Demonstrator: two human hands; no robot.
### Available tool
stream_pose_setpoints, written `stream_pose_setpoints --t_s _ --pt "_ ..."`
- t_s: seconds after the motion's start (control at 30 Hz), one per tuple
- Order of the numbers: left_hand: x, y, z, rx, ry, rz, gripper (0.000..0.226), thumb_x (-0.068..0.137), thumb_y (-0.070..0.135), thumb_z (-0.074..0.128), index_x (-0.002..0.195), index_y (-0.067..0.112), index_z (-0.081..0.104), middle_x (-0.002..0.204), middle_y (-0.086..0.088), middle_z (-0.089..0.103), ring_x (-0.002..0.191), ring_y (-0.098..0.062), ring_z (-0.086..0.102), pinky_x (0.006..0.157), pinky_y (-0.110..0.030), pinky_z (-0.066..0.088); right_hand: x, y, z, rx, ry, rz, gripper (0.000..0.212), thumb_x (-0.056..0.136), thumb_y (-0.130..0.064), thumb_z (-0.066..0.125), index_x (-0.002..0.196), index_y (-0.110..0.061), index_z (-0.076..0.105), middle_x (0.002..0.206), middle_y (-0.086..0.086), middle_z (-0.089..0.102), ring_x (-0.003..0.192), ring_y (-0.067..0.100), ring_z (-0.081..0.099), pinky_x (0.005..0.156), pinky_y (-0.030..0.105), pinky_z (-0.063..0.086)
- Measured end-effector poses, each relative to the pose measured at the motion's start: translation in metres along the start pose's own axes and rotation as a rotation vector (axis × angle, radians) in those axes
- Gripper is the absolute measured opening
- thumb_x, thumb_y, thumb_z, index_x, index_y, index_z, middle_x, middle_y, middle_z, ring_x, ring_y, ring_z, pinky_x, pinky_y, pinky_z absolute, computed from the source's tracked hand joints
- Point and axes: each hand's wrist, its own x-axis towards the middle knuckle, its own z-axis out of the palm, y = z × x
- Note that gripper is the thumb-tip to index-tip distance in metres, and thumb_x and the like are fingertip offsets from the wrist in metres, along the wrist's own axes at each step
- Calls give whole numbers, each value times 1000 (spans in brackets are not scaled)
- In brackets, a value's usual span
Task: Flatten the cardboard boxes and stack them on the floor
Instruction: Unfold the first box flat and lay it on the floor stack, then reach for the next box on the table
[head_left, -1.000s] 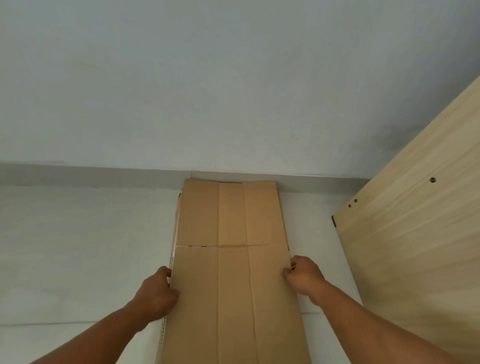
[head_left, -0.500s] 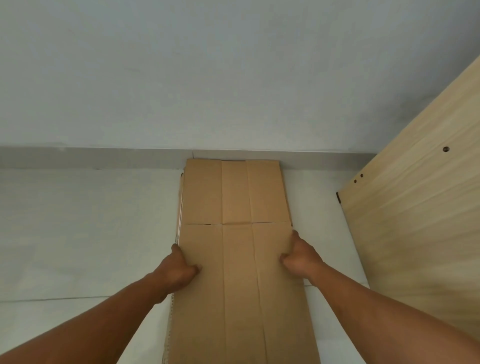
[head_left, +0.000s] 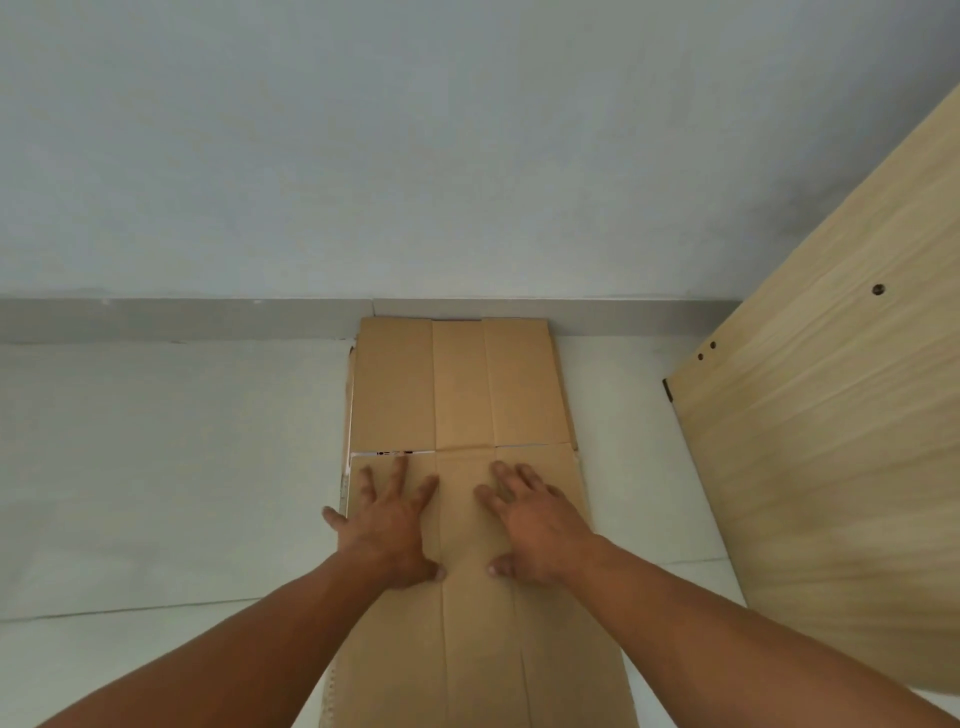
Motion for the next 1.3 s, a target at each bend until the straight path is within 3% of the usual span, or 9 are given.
stream_pose_setpoints --t_s 0.23,0.33,0.47,0.57,0.67,0.87,1.03,1.2,1.3 --pt "9 -4 7 22 -8 7 114 73 66 70 153 48 -9 161 8 -32 150 -37 -19 116 -66 16 7 2 7 8 -56 12 98 86 -43 70 158 -28 6 165 1 -18 152 32 -13 122 53 10" --pt "1 -1 5 48 -11 11 107 81 64 63 153 45 -12 160 5 -35 149 -39 -22 117 -66 6 5 -1 3 33 -77 35 95 87 -35 70 158 -27 7 165 1 -17 152 31 -13 123 52 10" --pt "-34 8 -24 6 76 36 80 98 46 47 159 30 -3 162 0 -30 151 -35 -18 121 -61 5 -24 -12 -28 207 -33 119 74 92 -18 58 156 -19 21 165 10 5 152 32 7 121 45 21" --pt "-87 18 -70 -40 96 103 73 100 38 45 159 26 4 163 -4 -28 152 -35 -13 121 -55 12 -76 -27 -82 391 -63 190 58 96 -23 54 150 -16 36 149 11 39 138 30 39 110 36 39" --pt "-165 30 -125 -81 92 113 66 99 28 45 157 24 15 163 -9 -26 152 -37 -10 120 -51 21 -150 -45 -137 497 -170 240 45 96 -26 53 139 -13 49 132 11 57 122 29 56 98 30 48" --pt "-337 67 -263 -131 26 191 62 98 29 51 155 25 25 163 -9 -24 153 -35 0 114 -45 37 -335 -70 -266 637 -297 325 51 100 -31 49 148 -17 40 150 4 45 131 21 48 102 23 41" --pt "-464 115 -390 -121 77 286 57 99 37 50 152 26 32 166 -8 0 144 -28 36 112 -39 38 -486 -71 -383 741 -41 443 41 97 -34 52 136 -22 52 136 0 57 118 18 58 96 25 46" --pt "-562 183 -469 -110 204 435 54 97 35 56 147 24 39 161 -4 21 142 -23 38 112 -32 32 -620 -54 -458 777 233 462 35 92 -26 57 127 -20 60 103 -8 56 94 13 57 89 23 49" --pt "-601 237 -491 -97 260 493 56 96 36 58 147 23 41 162 -7 20 141 -24 40 113 -32 31 -690 -29 -477 786 319 492 32 93 -24 60 123 -15 64 103 -6 59 96 14 60 94 18 45"
